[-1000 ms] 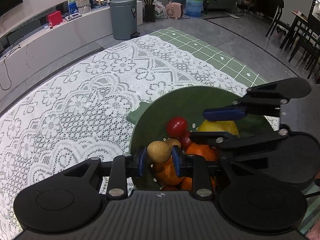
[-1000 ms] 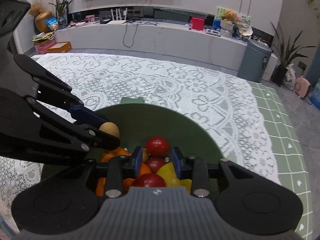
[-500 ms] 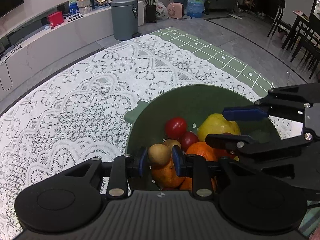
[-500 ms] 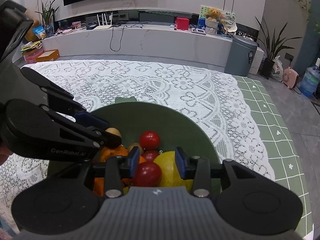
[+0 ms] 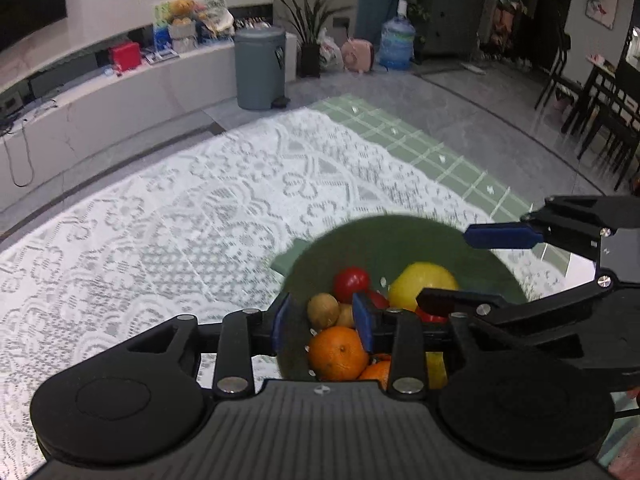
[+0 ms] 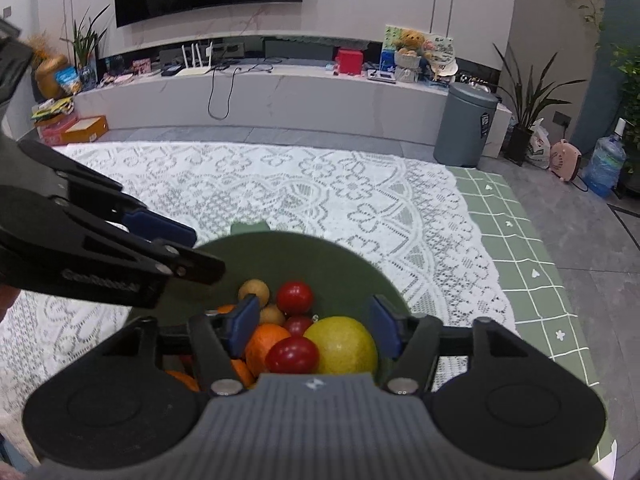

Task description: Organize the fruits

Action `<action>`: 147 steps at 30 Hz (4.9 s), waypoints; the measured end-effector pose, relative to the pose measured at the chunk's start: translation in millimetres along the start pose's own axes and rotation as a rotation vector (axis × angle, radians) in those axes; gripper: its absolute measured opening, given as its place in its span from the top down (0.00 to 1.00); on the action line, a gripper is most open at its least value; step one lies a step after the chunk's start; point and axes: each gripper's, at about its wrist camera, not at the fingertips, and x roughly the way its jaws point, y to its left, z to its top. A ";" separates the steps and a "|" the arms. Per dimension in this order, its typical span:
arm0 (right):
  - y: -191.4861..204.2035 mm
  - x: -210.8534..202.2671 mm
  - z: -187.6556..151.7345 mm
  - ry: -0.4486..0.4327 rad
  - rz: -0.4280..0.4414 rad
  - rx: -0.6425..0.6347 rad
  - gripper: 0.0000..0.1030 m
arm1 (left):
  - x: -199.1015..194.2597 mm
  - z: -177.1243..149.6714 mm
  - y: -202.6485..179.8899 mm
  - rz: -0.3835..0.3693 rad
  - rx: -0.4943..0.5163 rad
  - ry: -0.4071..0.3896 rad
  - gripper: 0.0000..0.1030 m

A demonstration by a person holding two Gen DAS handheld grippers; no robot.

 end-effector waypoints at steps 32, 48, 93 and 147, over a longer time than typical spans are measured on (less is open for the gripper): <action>83.1 -118.2 -23.2 -0.271 -0.037 0.128 0.04 | -160.3 -65.8 -19.7 0.469 -0.121 -0.440 0.09; 105.4 -115.3 -72.5 -0.169 -0.111 0.058 0.04 | -134.1 -116.4 -12.1 0.418 -0.289 -0.229 0.09; 104.0 -104.8 -74.0 -0.078 -0.088 0.083 0.04 | -137.5 -121.0 -17.1 0.453 -0.264 -0.182 0.09; 102.4 -99.9 -76.6 -0.055 -0.066 0.092 0.04 | -144.0 -121.8 -15.7 0.477 -0.285 -0.185 0.09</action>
